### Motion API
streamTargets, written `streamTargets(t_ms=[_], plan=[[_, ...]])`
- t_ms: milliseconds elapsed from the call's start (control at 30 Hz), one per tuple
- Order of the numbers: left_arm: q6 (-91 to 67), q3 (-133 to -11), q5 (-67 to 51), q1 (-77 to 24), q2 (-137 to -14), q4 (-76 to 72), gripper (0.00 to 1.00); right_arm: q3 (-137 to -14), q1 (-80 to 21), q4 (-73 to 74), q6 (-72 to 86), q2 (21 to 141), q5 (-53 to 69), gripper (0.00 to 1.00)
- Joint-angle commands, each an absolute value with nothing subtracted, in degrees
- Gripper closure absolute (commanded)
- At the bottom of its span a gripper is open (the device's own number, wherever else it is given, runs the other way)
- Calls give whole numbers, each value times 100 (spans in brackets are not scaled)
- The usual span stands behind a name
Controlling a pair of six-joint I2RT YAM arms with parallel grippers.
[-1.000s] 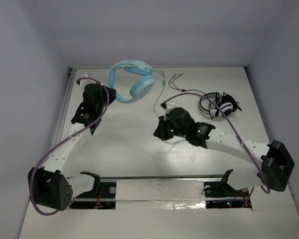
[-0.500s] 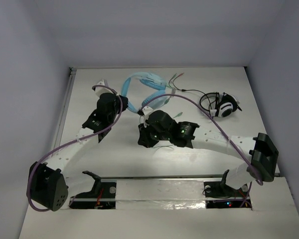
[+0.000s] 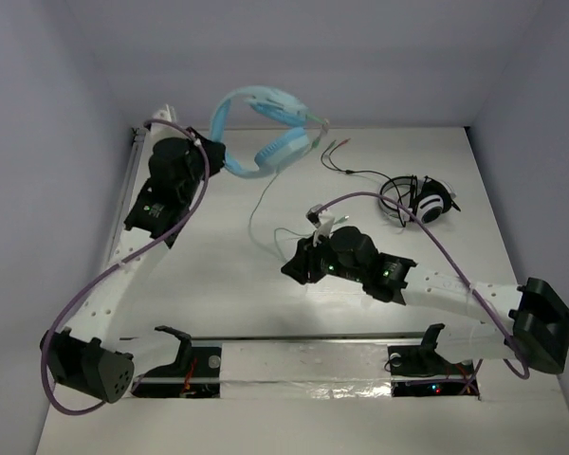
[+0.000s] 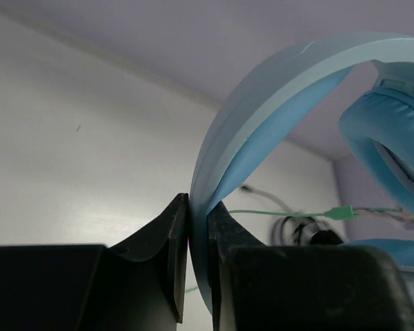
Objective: Wrap the headphones
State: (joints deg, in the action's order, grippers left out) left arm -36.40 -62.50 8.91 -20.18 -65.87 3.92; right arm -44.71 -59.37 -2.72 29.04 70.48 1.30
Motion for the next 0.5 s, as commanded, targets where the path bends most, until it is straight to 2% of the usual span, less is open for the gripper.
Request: streamTargets(t_ms=[0, 33, 167, 233, 333, 367, 400, 467], plan=[[-3665, -7634, 361, -1995, -6117, -10, 100, -4237, -5564, -1739, 3032, 6838, 412, 58], [-3648, -7794, 317, -1995, -6108, 191, 100, -4202, -5424, -1845, 2997, 6820, 500, 58], [-3525, -8559, 97, -1995, -6100, 578, 100, -4070, -5282, -2074, 2830, 6540, 448, 41], [-3498, -8911, 35, -1995, -6117, 772, 100, -3973, -5212, -2153, 2778, 6382, 448, 40], [-3489, -9245, -157, -1995, -6143, 922, 100, -3981, -5089, -1952, 2567, 6039, 264, 71], [-3489, -9342, -184, -1995, -6161, 966, 100, -4016, -5089, -1829, 2488, 5951, 46, 98], [-3472, -9499, -219, -1995, -6170, 1010, 100, -4051, -5011, -1576, 2357, 5759, 35, 100], [-3463, -9650, -272, -1995, -6214, 1089, 100, -4087, -4940, -1451, 2215, 5582, -174, 98]])
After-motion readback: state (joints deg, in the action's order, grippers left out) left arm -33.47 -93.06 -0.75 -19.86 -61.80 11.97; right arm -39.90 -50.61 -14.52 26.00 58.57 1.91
